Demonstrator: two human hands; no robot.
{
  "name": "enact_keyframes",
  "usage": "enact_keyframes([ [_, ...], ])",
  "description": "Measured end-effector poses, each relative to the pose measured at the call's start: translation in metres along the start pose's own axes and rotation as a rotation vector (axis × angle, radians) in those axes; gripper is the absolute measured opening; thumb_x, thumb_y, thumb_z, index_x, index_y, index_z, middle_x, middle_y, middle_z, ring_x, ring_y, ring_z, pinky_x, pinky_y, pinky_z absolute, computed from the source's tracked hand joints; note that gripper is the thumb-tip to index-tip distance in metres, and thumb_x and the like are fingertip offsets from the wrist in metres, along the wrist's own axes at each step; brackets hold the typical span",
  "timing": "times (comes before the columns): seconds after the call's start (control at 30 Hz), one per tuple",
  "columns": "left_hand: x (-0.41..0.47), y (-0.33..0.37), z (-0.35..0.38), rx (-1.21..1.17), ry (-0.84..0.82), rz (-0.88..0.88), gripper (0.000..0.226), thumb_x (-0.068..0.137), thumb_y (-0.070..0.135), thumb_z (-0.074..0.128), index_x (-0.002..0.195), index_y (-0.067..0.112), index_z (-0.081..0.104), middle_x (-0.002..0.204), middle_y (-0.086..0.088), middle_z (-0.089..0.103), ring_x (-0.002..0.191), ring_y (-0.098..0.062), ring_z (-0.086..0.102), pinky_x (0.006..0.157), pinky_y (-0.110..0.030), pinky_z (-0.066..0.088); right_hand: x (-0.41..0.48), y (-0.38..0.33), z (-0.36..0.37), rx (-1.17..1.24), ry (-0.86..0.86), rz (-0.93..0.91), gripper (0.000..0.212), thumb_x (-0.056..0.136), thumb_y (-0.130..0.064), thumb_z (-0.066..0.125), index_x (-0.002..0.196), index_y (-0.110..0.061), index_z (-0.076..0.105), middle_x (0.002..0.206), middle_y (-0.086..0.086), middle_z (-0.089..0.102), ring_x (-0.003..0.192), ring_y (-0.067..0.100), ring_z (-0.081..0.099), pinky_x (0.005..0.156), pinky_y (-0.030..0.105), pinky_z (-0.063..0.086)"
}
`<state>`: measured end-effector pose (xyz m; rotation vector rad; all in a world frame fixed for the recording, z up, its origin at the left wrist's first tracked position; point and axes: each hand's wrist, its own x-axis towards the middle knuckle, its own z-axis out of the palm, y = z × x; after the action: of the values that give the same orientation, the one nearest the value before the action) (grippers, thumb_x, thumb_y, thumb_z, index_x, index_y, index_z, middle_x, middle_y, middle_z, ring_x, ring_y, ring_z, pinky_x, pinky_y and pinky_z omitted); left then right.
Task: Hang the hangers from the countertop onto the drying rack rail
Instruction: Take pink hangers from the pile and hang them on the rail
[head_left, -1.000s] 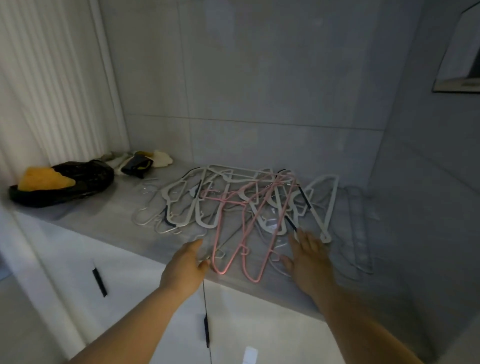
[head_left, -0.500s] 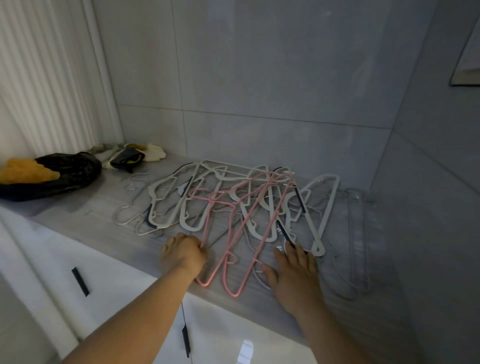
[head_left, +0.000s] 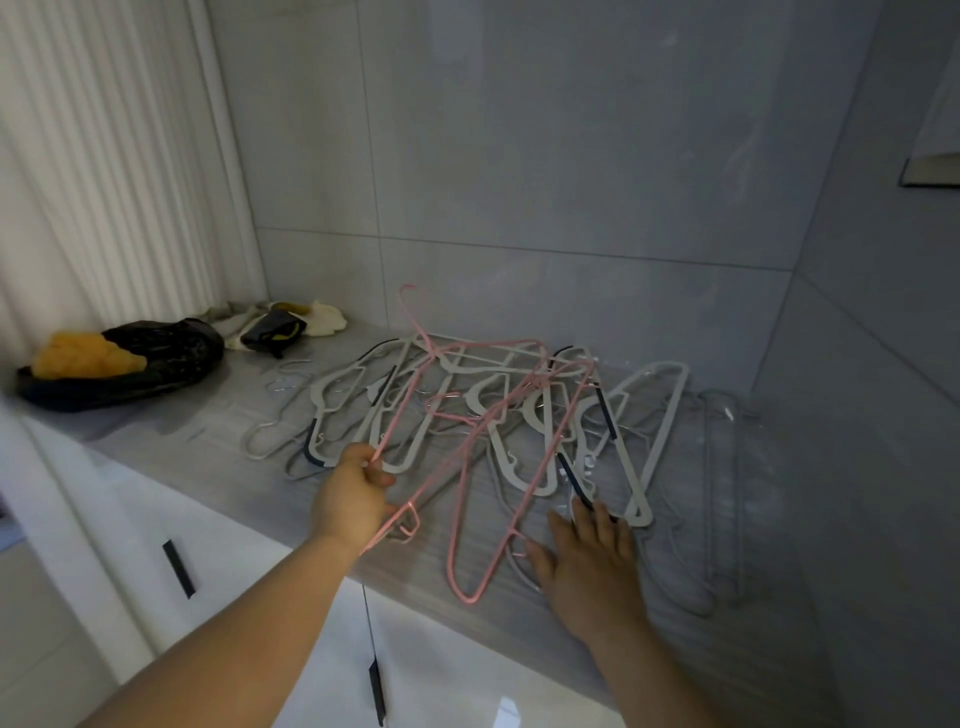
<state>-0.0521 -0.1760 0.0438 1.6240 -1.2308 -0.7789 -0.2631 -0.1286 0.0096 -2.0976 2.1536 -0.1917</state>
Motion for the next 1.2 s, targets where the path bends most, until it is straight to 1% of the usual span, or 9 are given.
enact_keyframes([
  [0.13,-0.010,0.005,-0.009,0.037,0.040,0.074,0.027,0.091,0.000,0.040,0.078,0.023,0.046,0.090,-0.015,0.062,0.083,-0.040,0.064,0.081,-0.052,0.053,-0.001,0.000,-0.001,-0.002,0.018,-0.001,0.153,0.019,-0.069,-0.052,0.147,-0.026,0.020,0.158,0.007,0.002,0.145,0.025,-0.005,0.116,0.044,-0.005],
  [0.2,-0.019,0.011,-0.016,0.015,0.076,0.112,0.021,0.092,-0.001,0.039,0.083,0.015,0.049,0.080,-0.012,0.059,0.085,-0.036,0.061,0.076,-0.047,0.056,-0.004,0.000,-0.001,0.006,0.039,-0.014,0.132,0.037,-0.069,-0.038,0.147,-0.024,0.021,0.158,0.007,0.003,0.145,0.026,-0.004,0.117,0.045,-0.004],
  [0.33,-0.040,0.021,-0.037,-0.028,0.122,0.163,0.019,0.090,-0.008,0.042,0.085,0.010,0.047,0.073,-0.007,0.053,0.078,-0.028,0.053,0.038,-0.009,0.046,-0.008,-0.002,-0.004,-0.029,0.063,-0.047,0.123,0.045,-0.065,-0.032,0.146,-0.021,0.022,0.157,0.006,0.009,0.145,0.025,0.000,0.117,0.045,-0.002],
  [0.4,-0.049,0.022,-0.050,-0.010,0.137,0.191,0.011,0.093,-0.002,0.039,0.093,0.008,0.043,0.083,-0.014,0.058,0.070,-0.030,0.057,0.038,-0.015,0.048,-0.010,-0.002,-0.002,-0.051,0.092,-0.053,0.109,0.060,-0.067,-0.025,0.145,-0.022,0.026,0.156,0.005,0.015,0.145,0.023,0.006,0.117,0.045,0.001],
  [0.47,-0.060,0.024,-0.067,0.096,0.157,0.231,0.010,0.096,0.006,0.037,0.093,0.014,0.043,0.085,-0.008,0.062,0.053,-0.021,0.061,0.046,-0.025,0.046,-0.014,-0.003,-0.001,-0.049,0.229,-0.090,0.074,0.079,-0.055,0.013,0.135,-0.020,0.045,0.148,0.008,0.037,0.139,0.026,0.028,0.115,0.048,0.018],
  [0.57,-0.082,0.022,-0.097,0.239,0.193,0.253,0.018,0.096,0.011,0.037,0.086,0.024,0.044,0.077,0.006,0.061,0.052,-0.014,0.062,0.051,-0.024,0.038,-0.015,-0.012,-0.005,-0.047,0.363,-0.183,0.043,0.069,-0.043,0.048,0.090,-0.015,0.074,0.098,0.009,0.073,0.092,0.030,0.069,0.086,0.045,0.051],
  [0.8,-0.145,0.022,-0.162,0.391,0.252,0.296,0.025,0.096,0.012,0.038,0.084,0.034,0.041,0.077,0.019,0.059,0.058,-0.010,0.064,0.052,-0.020,0.043,-0.018,-0.080,-0.075,0.186,0.634,-0.498,0.052,0.059,-0.016,0.072,0.107,-0.003,0.060,0.106,0.026,0.066,0.089,0.043,0.067,0.071,0.053,0.053],
  [1.0,-0.207,0.014,-0.224,0.416,0.298,0.290,0.033,0.093,0.006,0.044,0.078,0.035,0.047,0.066,0.018,0.063,0.049,0.004,0.060,0.053,-0.018,0.047,-0.044,-0.138,-0.127,0.278,0.691,-0.567,0.057,0.073,0.006,0.068,0.127,0.006,0.051,0.124,0.029,0.056,0.116,0.047,0.052,0.099,0.053,0.040],
  [1.2,-0.314,-0.002,-0.308,0.247,0.410,0.102,0.031,0.092,-0.001,0.044,0.076,0.023,0.054,0.069,0.002,0.061,0.043,0.001,0.059,0.046,-0.012,0.043,-0.122,-0.227,-0.131,0.111,0.370,-0.725,0.029,0.099,-0.018,0.035,0.122,-0.012,0.052,0.120,0.017,0.060,0.109,0.033,0.057,0.082,0.034,0.045],
])
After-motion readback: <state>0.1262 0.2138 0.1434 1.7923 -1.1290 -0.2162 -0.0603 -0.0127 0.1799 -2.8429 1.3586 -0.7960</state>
